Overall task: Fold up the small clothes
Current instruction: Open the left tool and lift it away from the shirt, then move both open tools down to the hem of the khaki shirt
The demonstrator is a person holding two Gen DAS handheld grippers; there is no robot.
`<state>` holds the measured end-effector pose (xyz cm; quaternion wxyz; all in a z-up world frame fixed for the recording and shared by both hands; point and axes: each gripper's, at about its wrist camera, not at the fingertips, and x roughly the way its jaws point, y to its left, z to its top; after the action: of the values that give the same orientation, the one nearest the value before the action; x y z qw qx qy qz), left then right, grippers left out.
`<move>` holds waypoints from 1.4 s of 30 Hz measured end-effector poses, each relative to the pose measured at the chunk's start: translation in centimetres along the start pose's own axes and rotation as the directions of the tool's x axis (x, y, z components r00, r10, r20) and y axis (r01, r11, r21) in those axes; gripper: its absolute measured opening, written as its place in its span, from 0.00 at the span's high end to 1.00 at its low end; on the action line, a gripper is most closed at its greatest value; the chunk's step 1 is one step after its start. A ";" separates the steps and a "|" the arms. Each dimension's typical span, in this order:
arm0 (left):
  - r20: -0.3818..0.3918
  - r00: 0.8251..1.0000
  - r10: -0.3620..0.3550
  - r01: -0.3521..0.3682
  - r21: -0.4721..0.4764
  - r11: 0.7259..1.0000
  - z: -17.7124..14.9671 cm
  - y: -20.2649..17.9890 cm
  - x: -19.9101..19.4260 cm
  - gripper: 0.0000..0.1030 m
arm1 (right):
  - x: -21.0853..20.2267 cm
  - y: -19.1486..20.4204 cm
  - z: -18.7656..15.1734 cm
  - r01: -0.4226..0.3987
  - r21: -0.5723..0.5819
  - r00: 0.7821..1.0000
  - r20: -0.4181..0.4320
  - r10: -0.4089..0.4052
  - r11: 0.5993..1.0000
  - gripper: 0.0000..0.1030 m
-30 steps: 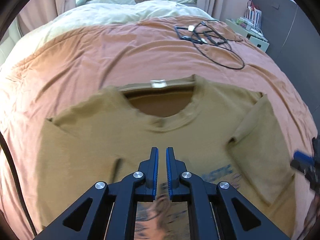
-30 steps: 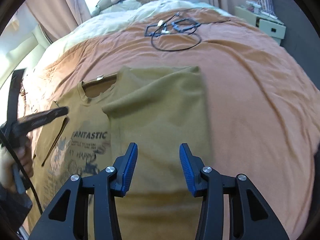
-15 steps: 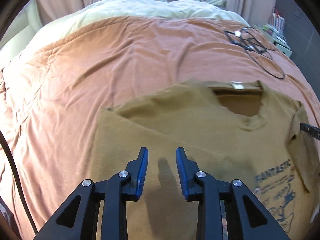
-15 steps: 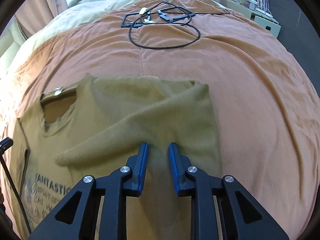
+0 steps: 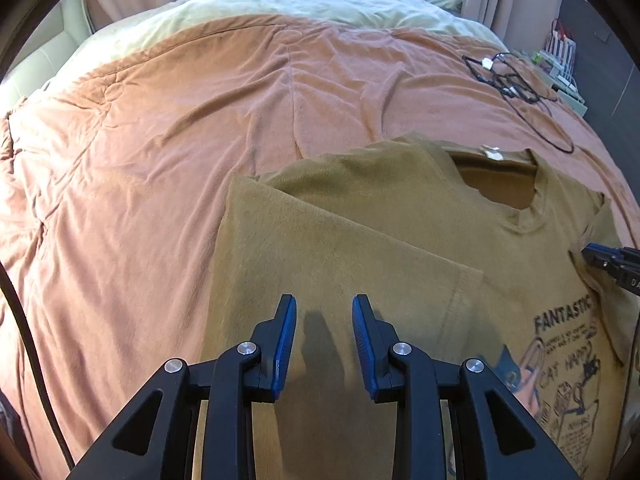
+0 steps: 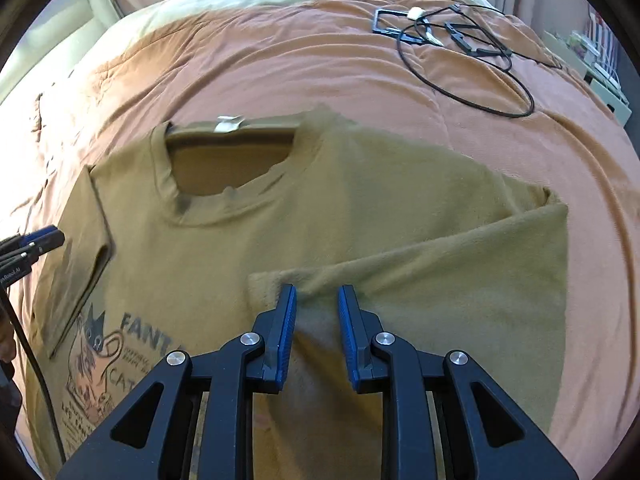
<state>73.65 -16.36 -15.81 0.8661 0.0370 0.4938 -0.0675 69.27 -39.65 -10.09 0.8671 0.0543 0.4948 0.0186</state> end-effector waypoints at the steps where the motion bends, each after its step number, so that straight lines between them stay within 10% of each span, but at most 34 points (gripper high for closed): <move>1: 0.003 1.000 -0.005 0.005 0.002 1.000 -0.1 0.0 -0.6 0.70 | -0.4 -0.3 -0.1 -0.026 0.033 1.000 -0.002 0.026 0.999 0.81; 9: 0.043 0.998 -0.052 0.053 -0.023 0.998 -1.6 0.7 -6.3 0.52 | -6.7 -1.6 -2.3 -0.073 0.122 0.997 0.037 0.069 0.990 0.76; 13: 0.073 0.994 -0.078 0.082 -0.051 0.995 -2.8 1.1 -10.0 0.38 | -11.8 -1.1 -4.4 -0.045 0.116 0.996 0.080 0.036 0.992 0.29; 18: 0.114 0.989 -0.096 0.103 -0.063 0.993 -4.8 1.1 -14.7 0.11 | -17.5 -0.9 -7.9 -0.050 0.138 0.993 0.110 0.035 0.989 0.20; 25: 0.175 0.976 -0.131 0.138 -0.033 0.990 -8.4 0.5 -21.2 0.02 | -24.6 -0.7 -12.3 -0.042 0.156 0.988 0.156 0.017 0.987 0.00; 42: 0.251 0.955 -0.161 0.167 -0.004 0.986 -23.5 3.1 -28.8 0.02 | -34.3 -0.1 -30.1 -0.014 0.135 0.959 0.284 -0.025 0.991 0.00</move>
<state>39.65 -7.87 -2.97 0.9132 -0.0236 0.3830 -0.1370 25.92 -40.46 4.08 0.9236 0.1139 0.3652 -0.0257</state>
